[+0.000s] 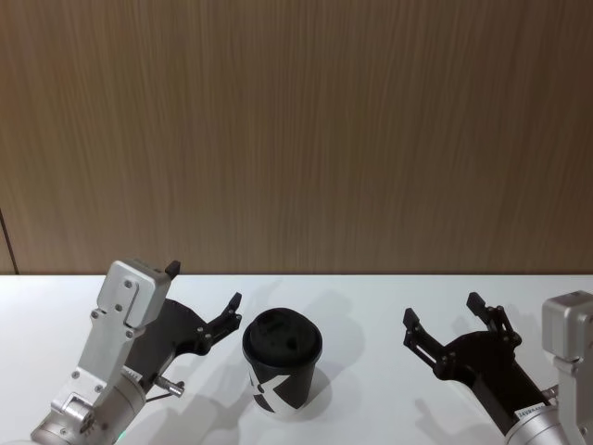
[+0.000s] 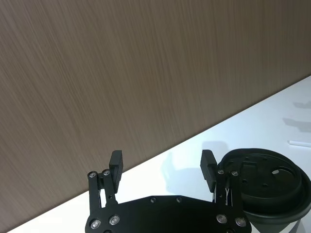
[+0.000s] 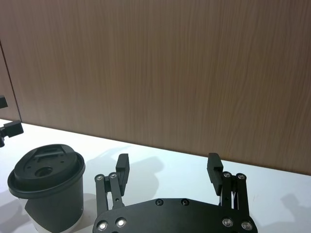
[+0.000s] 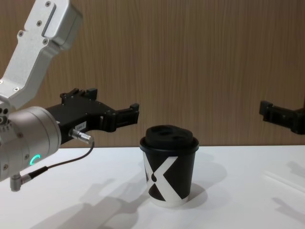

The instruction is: Pick up the straw with one hand, pass it to the other hand, and insert it into the cup.

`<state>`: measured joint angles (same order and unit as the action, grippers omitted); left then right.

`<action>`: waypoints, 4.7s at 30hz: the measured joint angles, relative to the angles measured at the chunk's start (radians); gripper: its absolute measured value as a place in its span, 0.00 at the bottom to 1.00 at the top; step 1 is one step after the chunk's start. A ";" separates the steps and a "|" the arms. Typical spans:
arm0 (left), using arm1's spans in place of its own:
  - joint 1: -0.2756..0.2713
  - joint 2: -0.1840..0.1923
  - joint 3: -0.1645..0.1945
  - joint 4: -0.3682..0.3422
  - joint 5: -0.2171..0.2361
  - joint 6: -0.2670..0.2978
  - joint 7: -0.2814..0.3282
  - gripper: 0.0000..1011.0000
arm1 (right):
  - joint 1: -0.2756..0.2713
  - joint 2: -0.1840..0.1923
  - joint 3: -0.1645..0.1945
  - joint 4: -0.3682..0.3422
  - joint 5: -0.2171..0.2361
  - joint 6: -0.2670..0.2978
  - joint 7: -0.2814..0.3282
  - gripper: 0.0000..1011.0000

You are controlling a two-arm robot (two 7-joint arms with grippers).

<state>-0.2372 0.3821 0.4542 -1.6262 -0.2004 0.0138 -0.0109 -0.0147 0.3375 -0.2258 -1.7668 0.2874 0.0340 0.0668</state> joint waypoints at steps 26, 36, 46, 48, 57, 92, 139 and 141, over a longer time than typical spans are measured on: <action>0.000 0.000 0.000 0.000 0.000 0.000 0.000 0.99 | 0.000 0.000 0.000 0.000 0.000 0.000 0.000 0.99; 0.000 0.000 0.000 0.000 0.000 0.000 0.000 0.99 | 0.010 0.013 -0.001 -0.015 -0.016 0.061 0.002 0.99; 0.000 0.000 0.000 0.000 0.000 0.000 0.000 0.99 | 0.031 0.045 -0.008 -0.044 -0.038 0.206 0.007 0.99; 0.000 0.000 0.000 0.000 0.000 0.000 0.000 0.99 | 0.034 0.051 -0.009 -0.046 -0.043 0.227 0.007 0.99; 0.000 0.000 0.000 0.000 0.000 0.000 0.000 0.99 | 0.063 0.075 -0.017 -0.041 -0.071 0.347 0.008 0.99; 0.000 0.000 0.000 0.000 0.000 0.000 0.000 0.99 | 0.075 0.084 0.058 -0.036 -0.069 0.628 0.001 0.99; 0.000 0.000 0.000 0.000 0.000 0.000 0.000 0.99 | 0.070 0.040 0.111 -0.027 -0.046 0.757 0.038 0.99; 0.000 0.000 0.000 0.000 0.000 0.000 0.000 0.99 | 0.072 0.034 0.115 -0.023 -0.043 0.760 0.039 0.99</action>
<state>-0.2372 0.3821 0.4542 -1.6262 -0.2004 0.0138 -0.0109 0.0572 0.3711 -0.1104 -1.7896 0.2445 0.7940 0.1056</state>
